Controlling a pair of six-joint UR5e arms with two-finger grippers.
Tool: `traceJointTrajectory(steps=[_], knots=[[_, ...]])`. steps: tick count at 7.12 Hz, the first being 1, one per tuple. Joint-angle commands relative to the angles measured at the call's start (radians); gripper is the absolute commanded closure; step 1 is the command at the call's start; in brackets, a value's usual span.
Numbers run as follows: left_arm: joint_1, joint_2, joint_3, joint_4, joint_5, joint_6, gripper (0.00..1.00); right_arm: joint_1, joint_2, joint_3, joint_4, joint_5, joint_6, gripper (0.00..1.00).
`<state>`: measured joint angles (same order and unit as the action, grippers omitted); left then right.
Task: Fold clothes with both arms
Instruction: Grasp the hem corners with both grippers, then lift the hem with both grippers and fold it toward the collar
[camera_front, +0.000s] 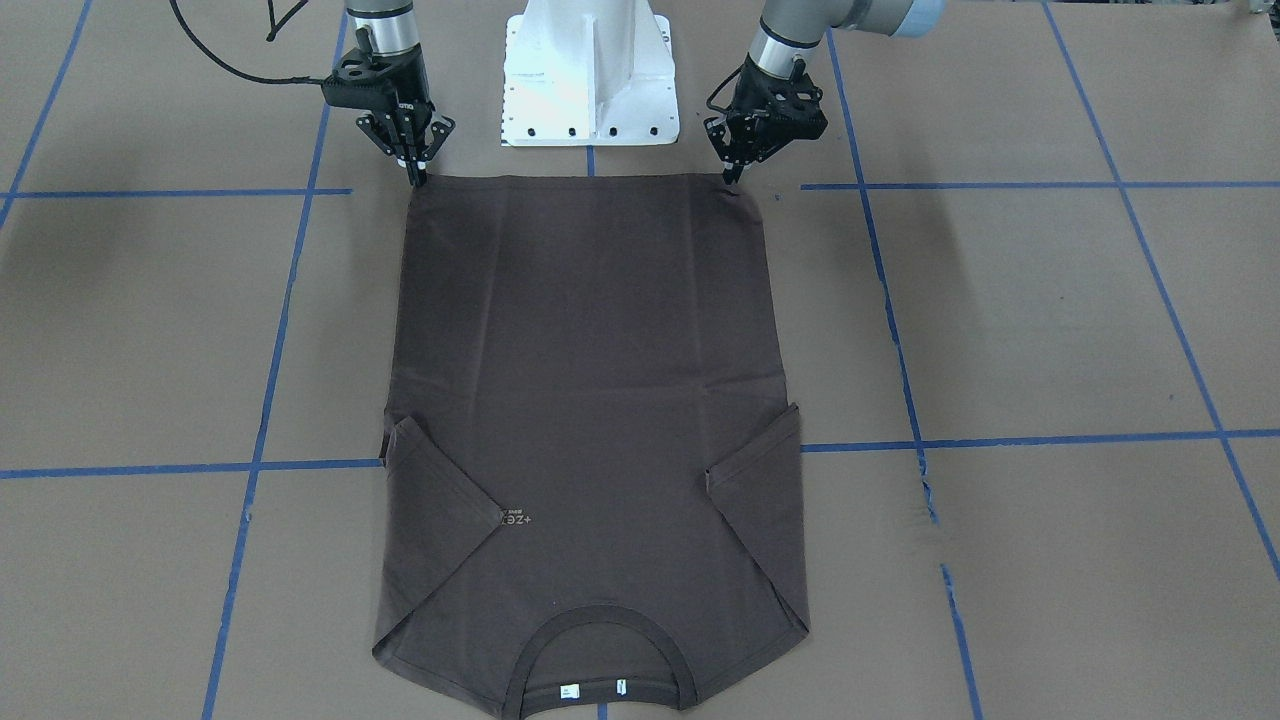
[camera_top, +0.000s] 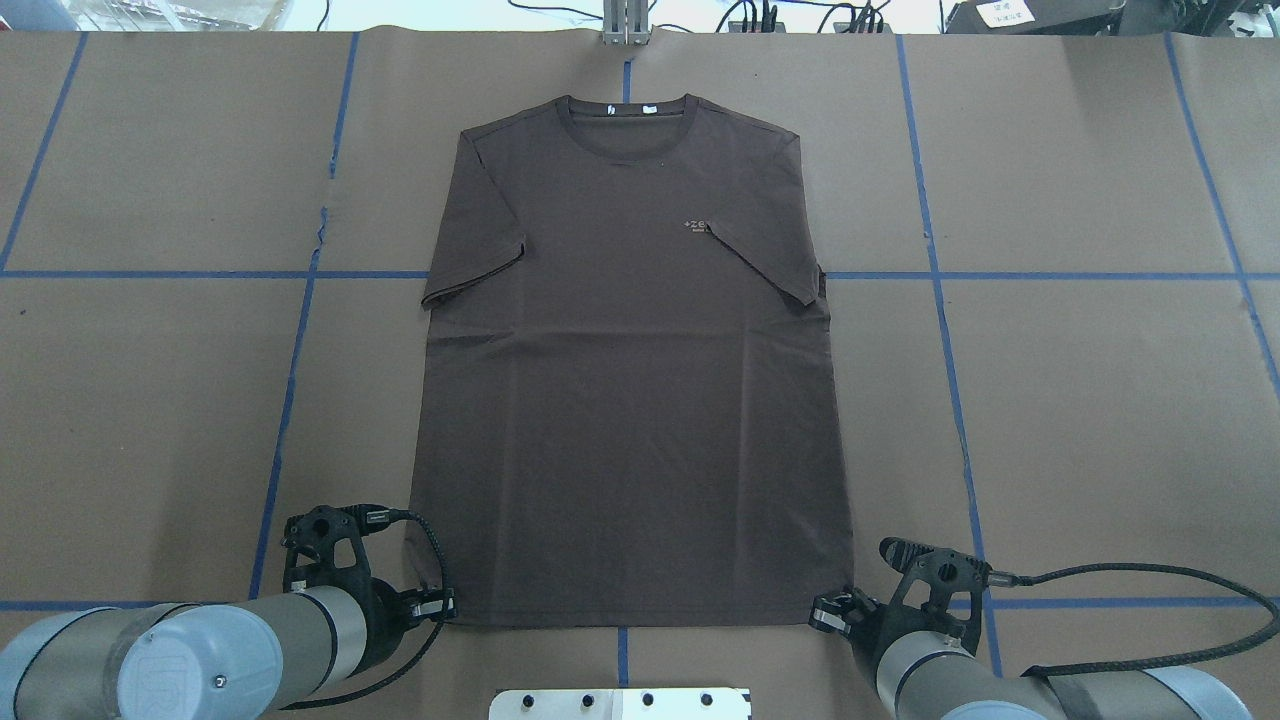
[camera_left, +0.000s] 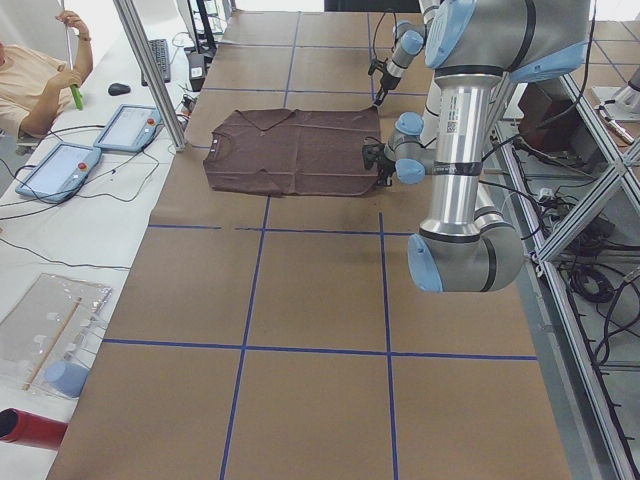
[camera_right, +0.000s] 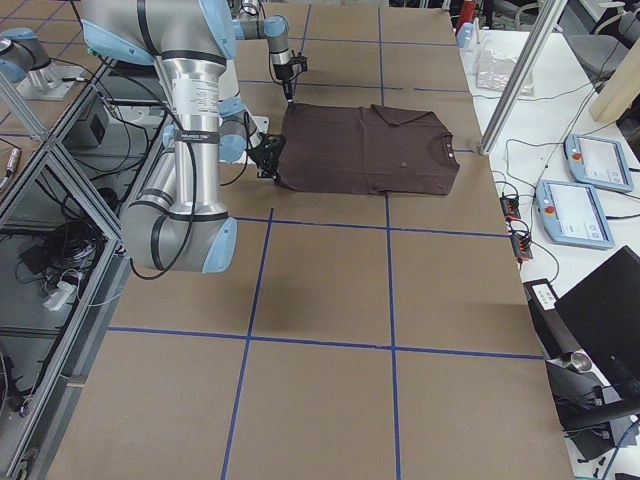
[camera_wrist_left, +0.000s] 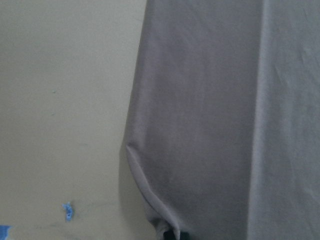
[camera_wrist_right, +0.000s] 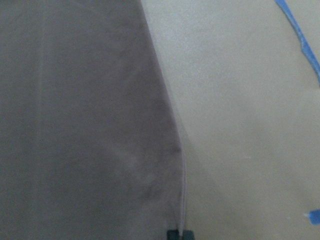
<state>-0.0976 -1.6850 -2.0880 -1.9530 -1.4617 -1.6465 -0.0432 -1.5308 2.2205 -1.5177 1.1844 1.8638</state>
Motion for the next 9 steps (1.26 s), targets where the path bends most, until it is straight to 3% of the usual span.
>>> traceJointTrajectory(steps=[1, 2, 3, 4, 5, 7, 9], knots=[[0.002, -0.062, -0.234, 0.292, -0.053, 0.005, 1.00, -0.041, 0.027, 0.305, -0.334, 0.088, 0.003, 1.00], [0.002, -0.175, -0.402, 0.567, -0.143, -0.001, 1.00, -0.084, 0.031, 0.409, -0.417, 0.090, 0.006, 1.00], [-0.016, -0.276, -0.499, 0.748, -0.226, -0.001, 1.00, -0.089, 0.061, 0.477, -0.499, 0.104, 0.024, 1.00], [-0.051, -0.304, -0.506, 0.778, -0.273, 0.007, 1.00, -0.064, 0.119, 0.478, -0.528, 0.110, 0.023, 1.00], [-0.086, -0.311, -0.479, 0.775, -0.270, 0.090, 1.00, -0.035, 0.151, 0.466, -0.570, 0.119, 0.018, 1.00], [-0.289, -0.364, -0.333, 0.767, -0.276, 0.314, 1.00, 0.209, 0.295, 0.409, -0.648, 0.247, -0.094, 1.00], [-0.436, -0.386, -0.163, 0.657, -0.278, 0.405, 1.00, 0.549, 0.407, 0.160, -0.632, 0.412, -0.278, 1.00]])
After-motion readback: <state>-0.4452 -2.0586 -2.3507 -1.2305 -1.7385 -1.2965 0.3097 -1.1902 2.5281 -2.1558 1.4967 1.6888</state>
